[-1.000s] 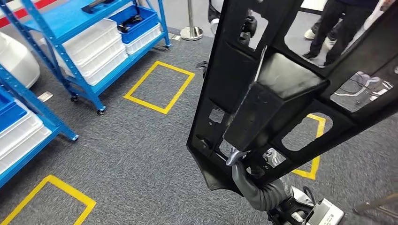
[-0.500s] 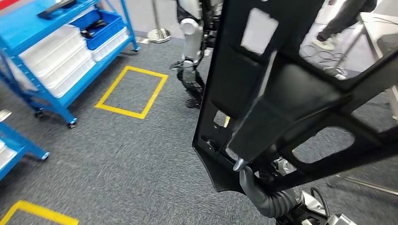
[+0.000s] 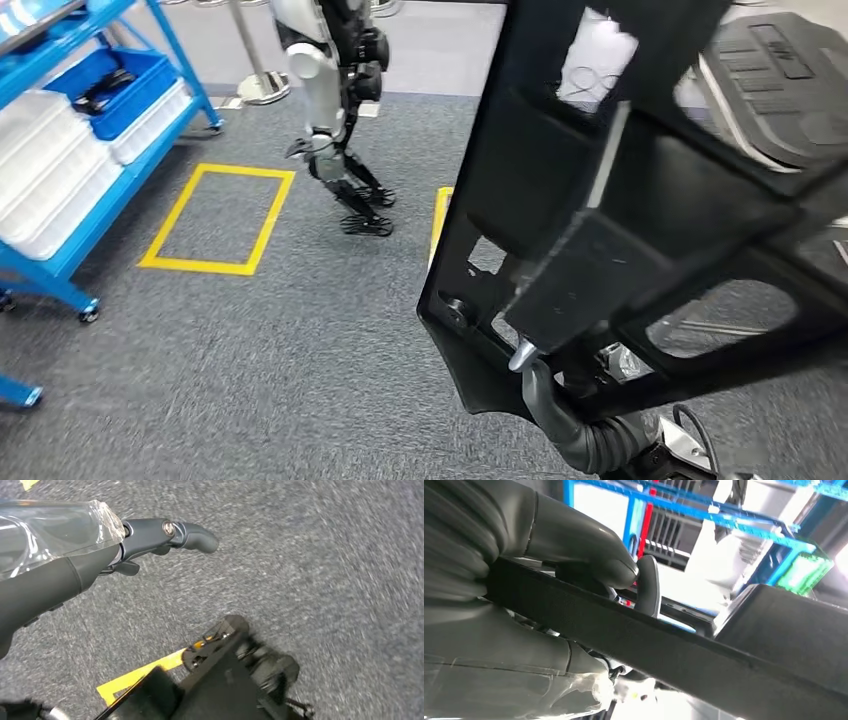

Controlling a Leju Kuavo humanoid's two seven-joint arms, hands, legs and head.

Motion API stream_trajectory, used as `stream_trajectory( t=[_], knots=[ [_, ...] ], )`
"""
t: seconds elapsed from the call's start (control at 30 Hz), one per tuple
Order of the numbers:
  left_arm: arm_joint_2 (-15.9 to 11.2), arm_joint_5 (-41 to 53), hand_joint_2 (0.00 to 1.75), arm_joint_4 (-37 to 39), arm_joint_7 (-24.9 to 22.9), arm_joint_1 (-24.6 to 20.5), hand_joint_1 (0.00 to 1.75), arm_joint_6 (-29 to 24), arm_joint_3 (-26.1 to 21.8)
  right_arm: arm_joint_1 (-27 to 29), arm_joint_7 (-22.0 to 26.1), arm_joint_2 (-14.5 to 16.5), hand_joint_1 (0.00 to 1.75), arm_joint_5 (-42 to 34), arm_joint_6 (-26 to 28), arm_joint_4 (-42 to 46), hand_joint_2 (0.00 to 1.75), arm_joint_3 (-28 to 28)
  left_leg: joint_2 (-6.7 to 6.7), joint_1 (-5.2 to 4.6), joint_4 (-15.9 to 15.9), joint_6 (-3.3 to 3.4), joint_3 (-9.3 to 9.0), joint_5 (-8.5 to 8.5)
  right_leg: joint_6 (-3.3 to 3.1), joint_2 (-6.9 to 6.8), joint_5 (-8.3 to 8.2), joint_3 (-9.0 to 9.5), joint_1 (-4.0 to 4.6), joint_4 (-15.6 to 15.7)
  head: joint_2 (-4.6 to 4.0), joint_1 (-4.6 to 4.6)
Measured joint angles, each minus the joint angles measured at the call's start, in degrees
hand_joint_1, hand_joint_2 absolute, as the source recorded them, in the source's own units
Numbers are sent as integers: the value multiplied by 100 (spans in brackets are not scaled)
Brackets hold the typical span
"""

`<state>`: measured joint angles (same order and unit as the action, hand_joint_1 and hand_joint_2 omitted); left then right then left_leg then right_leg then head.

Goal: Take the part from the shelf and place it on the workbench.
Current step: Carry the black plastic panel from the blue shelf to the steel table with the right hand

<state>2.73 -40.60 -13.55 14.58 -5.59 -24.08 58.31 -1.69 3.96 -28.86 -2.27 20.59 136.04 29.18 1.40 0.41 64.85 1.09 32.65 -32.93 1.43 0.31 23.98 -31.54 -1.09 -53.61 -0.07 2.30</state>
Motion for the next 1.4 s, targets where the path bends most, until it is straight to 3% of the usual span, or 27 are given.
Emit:
stream_trajectory(
  t=[0.03, 0.07, 0.1, 0.17, 0.23, 0.3, 0.33, 0.4, 0.43, 0.5, 0.57, 0.6, 0.67, 0.73, 0.77, 0.8, 0.87, 0.93, 1.0, 1.07, 1.1, 1.13, 1.17, 1.23, 1.3, 1.37, 1.4],
  knots=[
    [1, -10, 175, 0, 1, 13, 0, -1, -1, 19, 17, -2, 175, 11, 5, 13, 175, -3, -50, 4, 393, -8, 192, -141, -8, 69, -5, -8, 4, -1, 0, 0],
    [1, -16, 175, 0, 1, 22, 0, -2, -2, 44, 26, -4, 175, 21, 8, 25, 175, -3, -70, 3, 617, -9, 312, -178, -10, 142, -8, -12, 8, -2, -1, 1],
    [1, -21, 175, 0, 1, 27, 0, -3, -3, 68, 30, -5, 175, 30, 11, 37, 175, -4, -84, 3, 604, -2, 322, -95, -9, 221, -11, -9, 11, -2, -1, 1],
    [0, -25, 175, 0, 1, 27, 0, -5, -4, 93, 31, -10, 175, 37, 17, 64, 175, -9, -190, 5, -72, 33, 38, 324, 2, 376, -20, 5, 10, -3, -1, 1],
    [-1, -27, 175, 0, 1, 24, 0, -5, -4, 101, 33, -15, 175, 39, 21, 94, 175, -20, -444, 8, -833, 84, -283, 651, 41, 520, -33, -5, 19, -11, 0, 2],
    [0, -34, 175, 0, 0, 24, 0, -4, -4, 119, 33, -26, 175, 44, 24, 125, 175, -40, -542, -6, -1079, 126, -370, 721, 103, 641, -53, -43, 19, -15, 1, 5],
    [3, -37, 175, 0, 0, 21, 0, -3, -4, 136, 31, -34, 175, 46, 25, 140, 175, -52, -478, -15, -1084, 154, -365, 734, 140, 699, -66, -63, 7, -10, 1, 7],
    [10, -40, 175, 0, 1, 8, 0, -1, -4, 170, 27, -56, 175, 51, 29, 174, 175, -71, -357, -24, -1110, 241, -367, 770, 189, 545, 4, -124, -6, -117, 0, 10],
    [13, -41, 175, 0, 2, 2, 0, -1, -5, 179, 25, -64, 175, 52, 32, 188, 175, -76, -291, -24, -1126, 287, -368, 787, 209, 388, 137, -216, -4, -321, 0, 13],
    [15, -41, 175, 0, 4, 10, 0, 3, -6, 183, 22, -74, 175, 55, 37, 201, 175, -83, -149, -41, -1134, 338, -359, 791, 239, 103, 556, -558, 3, -1083, 0, 16],
    [15, -41, 175, 0, 4, 29, 0, 6, -7, 192, 19, -76, 175, 55, 37, 203, 175, -85, 15, -60, -1131, 351, -345, 787, 268, 55, 828, -875, -6, -1780, 0, 15],
    [15, -42, 175, 0, 4, 33, 0, 6, -7, 196, 16, -77, 175, 55, 37, 203, 175, -85, 93, -65, -1130, 350, -341, 785, 275, 47, 811, -890, -8, -1842, 0, 15],
    [17, -42, 175, 0, 4, 24, 0, 6, -7, 199, 11, -81, 175, 55, 37, 209, 175, -85, 228, -68, -1128, 336, -351, 774, 275, -43, 503, -537, -10, -1237, 1, 15],
    [20, -42, 175, 0, 5, 12, 0, 6, -7, 195, 6, -94, 175, 56, 38, 221, 175, -87, 334, -98, -1117, 293, -375, 743, 242, -288, 220, -58, 14, -377, 0, 11],
    [21, -42, 175, 0, 7, 8, 0, 6, -7, 193, 3, -101, 175, 58, 39, 228, 175, -90, 382, -115, -1112, 267, -384, 729, 213, -363, 158, 68, 28, -137, 0, 8],
    [21, -42, 175, 0, 9, 5, 0, 7, -7, 192, 0, -107, 175, 61, 40, 234, 175, -94, 430, -131, -1108, 242, -392, 716, 179, -384, 144, 109, 45, -37, 0, 6],
    [23, -41, 175, 0, 14, -4, 0, 8, -5, 195, -6, -115, 175, 71, 41, 246, 175, -101, 501, -115, -1095, 185, -400, 694, 106, -252, 117, 83, 51, -31, 0, 5],
    [28, -40, 175, 0, 21, -13, 0, 8, -5, 192, -9, -127, 175, 83, 42, 267, 175, -105, 308, -73, -852, 112, -315, 523, 38, -137, 86, 73, 35, -15, 0, 3],
    [31, -40, 175, 0, 27, -6, 0, 10, -5, 186, -11, -137, 175, 93, 42, 283, 175, -109, 16, -42, -132, 59, 3, 141, -2, -26, 66, 59, 21, -12, 0, 1],
    [33, -41, 175, 0, 28, 7, 0, 15, -4, 185, -21, -142, 175, 96, 41, 283, 175, -109, -70, -31, 633, 33, 376, -140, -17, 109, 56, 42, 22, -13, 1, 2],
    [33, -41, 175, 0, 28, 6, 0, 18, -4, 186, -27, -143, 175, 96, 42, 284, 175, -109, -79, -26, 753, 28, 446, -122, -17, 185, 52, 41, 21, -14, 0, 2],
    [33, -41, 175, 0, 27, 0, 0, 19, -4, 185, -31, -143, 175, 96, 42, 284, 175, -109, -89, -19, 622, 30, 400, 13, -15, 264, 47, 45, 20, -15, 0, 2],
    [32, -41, 175, 0, 26, -7, 0, 19, -4, 184, -35, -143, 175, 95, 42, 284, 175, -109, -129, -7, 274, 35, 248, 228, -7, 342, 43, 53, 17, -16, 0, 2],
    [31, -40, 175, 0, 24, -12, 0, 19, -5, 178, -42, -143, 175, 92, 42, 284, 175, -109, -410, 29, -582, 51, -114, 629, 30, 489, 39, 49, 20, -26, 0, 1],
    [32, -40, 175, 0, 16, -11, 0, 20, -5, 168, -49, -146, 175, 90, 41, 285, 175, -112, -626, 38, -985, 77, -260, 763, 100, 624, 21, 3, 17, -31, 0, 7],
    [39, -40, 175, 0, 9, -17, 0, 21, -4, 168, -55, -152, 175, 90, 41, 286, 175, -117, -545, 12, -1016, 142, -257, 779, 180, 738, -8, -46, -12, -21, 1, 11],
    [43, -40, 175, 0, 9, -25, 0, 21, -5, 172, -56, -156, 175, 90, 41, 288, 175, -123, -478, 4, -1028, 183, -259, 796, 205, 678, 12, -74, -20, -56, 1, 11]
  ],
)
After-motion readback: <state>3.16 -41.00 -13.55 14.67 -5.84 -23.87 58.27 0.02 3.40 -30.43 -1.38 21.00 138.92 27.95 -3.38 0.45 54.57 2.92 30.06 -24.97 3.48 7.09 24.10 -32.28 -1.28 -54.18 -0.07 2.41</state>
